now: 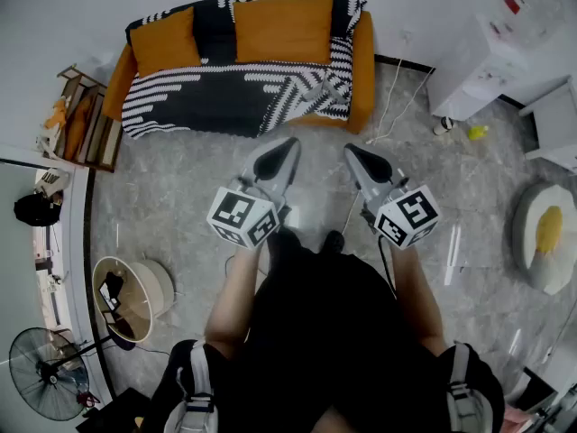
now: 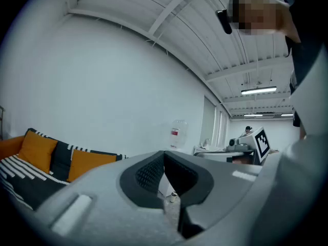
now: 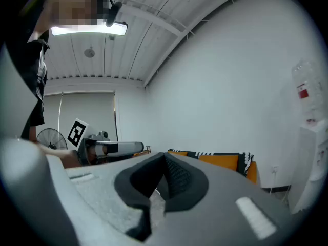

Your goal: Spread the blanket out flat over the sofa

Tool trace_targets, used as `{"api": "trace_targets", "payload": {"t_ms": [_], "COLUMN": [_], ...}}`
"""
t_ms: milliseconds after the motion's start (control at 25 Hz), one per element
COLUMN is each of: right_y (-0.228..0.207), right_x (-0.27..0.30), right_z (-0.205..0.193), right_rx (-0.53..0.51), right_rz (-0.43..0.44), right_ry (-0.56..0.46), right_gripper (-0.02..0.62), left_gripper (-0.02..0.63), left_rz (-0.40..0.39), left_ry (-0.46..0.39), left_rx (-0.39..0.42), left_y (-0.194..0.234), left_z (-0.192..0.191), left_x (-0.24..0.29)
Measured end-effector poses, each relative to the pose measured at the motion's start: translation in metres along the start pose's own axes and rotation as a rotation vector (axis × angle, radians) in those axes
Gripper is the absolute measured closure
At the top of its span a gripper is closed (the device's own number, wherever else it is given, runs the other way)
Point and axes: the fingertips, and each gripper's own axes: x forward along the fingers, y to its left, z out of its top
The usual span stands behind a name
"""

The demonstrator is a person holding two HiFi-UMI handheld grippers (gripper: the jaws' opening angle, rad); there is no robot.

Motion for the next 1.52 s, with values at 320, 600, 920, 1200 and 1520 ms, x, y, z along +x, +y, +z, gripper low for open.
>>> {"api": "trace_targets", "payload": {"t_ms": [320, 600, 920, 1200, 1520], "right_y": [-0.005, -0.006, -0.014, -0.023, -0.042], "right_x": [-0.011, -0.021, -0.020, 0.010, 0.082], "right_z": [-0.001, -0.007, -0.019, -0.027, -0.024], "right_rx": [-0.005, -0.018, 0.012, 0.052, 0.050], "right_rz": [-0.012, -0.012, -0.005, 0.001, -0.023], "right_ry": [0.001, 0.018, 0.046, 0.068, 0.108], "right_gripper": [0.592, 0.592, 0.592, 0.592, 0.592], "left_gripper": [0.595, 0.595, 0.595, 0.595, 0.595], "left_rz": [0.013, 0.034, 0.063, 0.084, 0.065], "left_ry": [0.003, 0.013, 0.039, 0.047, 0.071], "left_rx": [0.002, -0.004, -0.026, -0.042, -0.042], "left_y": [-0.011, -0.019, -0.010, 0.029, 0.109], "left_z": [-0.003, -0.011, -0.023, -0.026, -0.024], "left_x": [0.000, -0.006, -0.009, -0.013, 0.007]}}
